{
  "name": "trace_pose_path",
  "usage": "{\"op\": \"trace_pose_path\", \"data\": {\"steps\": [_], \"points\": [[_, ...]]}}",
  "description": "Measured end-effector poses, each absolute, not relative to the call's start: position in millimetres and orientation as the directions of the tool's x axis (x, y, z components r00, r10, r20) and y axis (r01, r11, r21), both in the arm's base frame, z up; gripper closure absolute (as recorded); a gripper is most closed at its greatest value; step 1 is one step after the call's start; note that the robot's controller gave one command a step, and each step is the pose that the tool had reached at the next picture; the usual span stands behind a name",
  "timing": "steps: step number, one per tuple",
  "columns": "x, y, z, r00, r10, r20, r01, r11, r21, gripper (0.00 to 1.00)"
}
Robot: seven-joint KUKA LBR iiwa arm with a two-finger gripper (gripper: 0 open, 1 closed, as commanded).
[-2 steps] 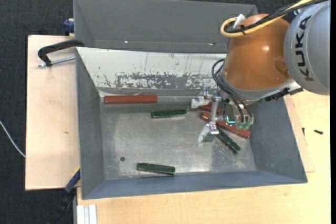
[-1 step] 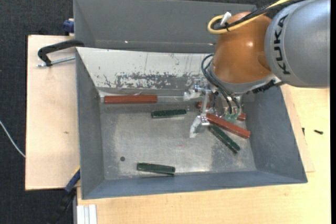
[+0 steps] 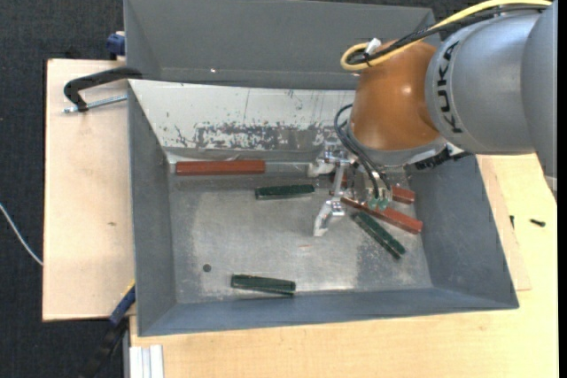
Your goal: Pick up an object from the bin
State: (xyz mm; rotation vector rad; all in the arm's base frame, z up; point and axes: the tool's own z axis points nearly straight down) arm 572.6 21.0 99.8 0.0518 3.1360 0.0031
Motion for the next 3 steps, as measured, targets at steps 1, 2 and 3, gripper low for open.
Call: {"op": "trace_pose_path", "data": {"steps": [1,2,3], "points": [[573.2,50.3,77.9,-1.0,-0.001,0.008,-0.001,1.0,-0.002,1.0],[573.4,50.5,78.0,-1.0,-0.001,0.007,-0.001,1.0,-0.001,1.0],[581.5,61.8,265.8,-0.999,-0.045,-0.016,-0.045,0.999,0.002,1.0]]}}
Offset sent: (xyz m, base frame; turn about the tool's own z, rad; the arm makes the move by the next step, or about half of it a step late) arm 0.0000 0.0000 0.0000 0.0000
